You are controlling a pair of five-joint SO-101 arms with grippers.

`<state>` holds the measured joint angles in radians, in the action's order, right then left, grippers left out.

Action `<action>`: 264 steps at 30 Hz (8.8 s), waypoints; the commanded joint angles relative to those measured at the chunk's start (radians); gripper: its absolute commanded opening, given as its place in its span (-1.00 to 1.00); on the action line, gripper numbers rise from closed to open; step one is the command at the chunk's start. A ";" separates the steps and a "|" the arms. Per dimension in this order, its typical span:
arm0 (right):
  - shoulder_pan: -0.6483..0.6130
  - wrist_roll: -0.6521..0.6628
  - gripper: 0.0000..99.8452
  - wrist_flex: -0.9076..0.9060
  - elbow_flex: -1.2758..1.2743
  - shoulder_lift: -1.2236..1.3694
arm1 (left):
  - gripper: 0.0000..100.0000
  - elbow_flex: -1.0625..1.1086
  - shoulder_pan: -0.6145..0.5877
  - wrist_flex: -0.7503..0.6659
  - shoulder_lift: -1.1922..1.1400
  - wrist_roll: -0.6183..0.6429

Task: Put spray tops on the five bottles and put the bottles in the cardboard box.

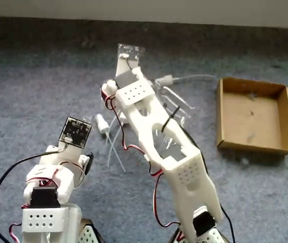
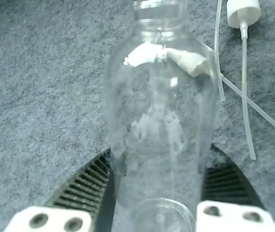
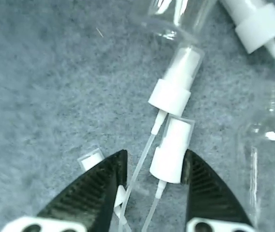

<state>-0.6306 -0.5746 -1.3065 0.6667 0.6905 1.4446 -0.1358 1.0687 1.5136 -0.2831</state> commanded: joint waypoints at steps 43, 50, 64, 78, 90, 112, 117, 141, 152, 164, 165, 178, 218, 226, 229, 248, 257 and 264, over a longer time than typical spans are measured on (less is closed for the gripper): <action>0.186 0.316 -0.64 -0.461 0.225 -0.437 | -0.81 0.030 0.119 -0.018 -0.005 0.005; 0.223 0.397 -0.64 -0.458 -0.183 -0.710 | -0.81 0.088 0.205 -0.023 -0.005 -0.092; 0.478 0.526 -0.64 -0.453 -0.622 -0.915 | -0.81 0.260 0.027 -0.393 -0.005 -0.180; 0.515 0.526 -0.64 -0.453 -0.753 -1.079 | -0.74 0.260 -0.005 -0.385 0.001 -0.184; 0.515 0.528 -0.64 -0.453 -0.797 -1.199 | -0.63 0.260 -0.007 -0.387 -0.005 -0.183; 0.515 0.644 -0.64 -0.453 -0.866 -1.199 | -0.33 0.229 -0.013 -0.341 0.005 -0.180; 0.512 0.646 -0.64 -0.453 -0.865 -1.187 | -0.33 0.173 -0.015 -0.327 0.005 -0.129; 0.386 0.299 -0.64 -0.440 -0.766 -0.834 | -0.89 -0.119 -0.073 0.089 0.005 0.069; 0.377 0.273 -0.36 -0.455 -0.578 -0.624 | -0.96 0.054 -0.073 -0.072 0.005 0.064; 0.288 -0.086 -0.36 -0.390 -0.564 -0.613 | -0.96 0.065 -0.074 -0.078 0.005 0.064; 0.285 -0.087 -0.36 -0.374 -0.591 -0.604 | -0.96 0.065 -0.074 -0.078 0.005 0.064; 0.282 -0.276 -0.36 -0.226 -0.654 -0.389 | -0.96 0.065 -0.074 -0.078 0.005 0.063; 0.343 0.258 -0.60 -0.031 -0.585 -0.226 | -0.96 0.084 -0.068 -0.081 0.005 0.063; 0.361 0.259 -0.59 -0.016 -0.584 -0.225 | -0.96 0.084 -0.067 -0.078 0.005 0.063; 0.380 0.342 -0.59 -0.008 -0.585 -0.225 | -0.96 0.085 -0.067 -0.078 0.005 0.063; 0.433 0.695 -0.59 -0.015 -0.588 -0.226 | -0.96 0.101 -0.067 -0.084 0.005 0.063; 0.453 0.703 -0.60 -0.179 -0.533 -0.269 | -0.96 0.101 -0.067 -0.084 0.005 0.063; 0.450 0.703 -0.60 -0.366 -0.420 -0.516 | -0.96 0.101 -0.067 -0.084 0.005 0.063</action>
<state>-0.1903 0.1204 -1.5919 0.1726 0.3253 1.5535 -0.2186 1.0134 1.5136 -0.2279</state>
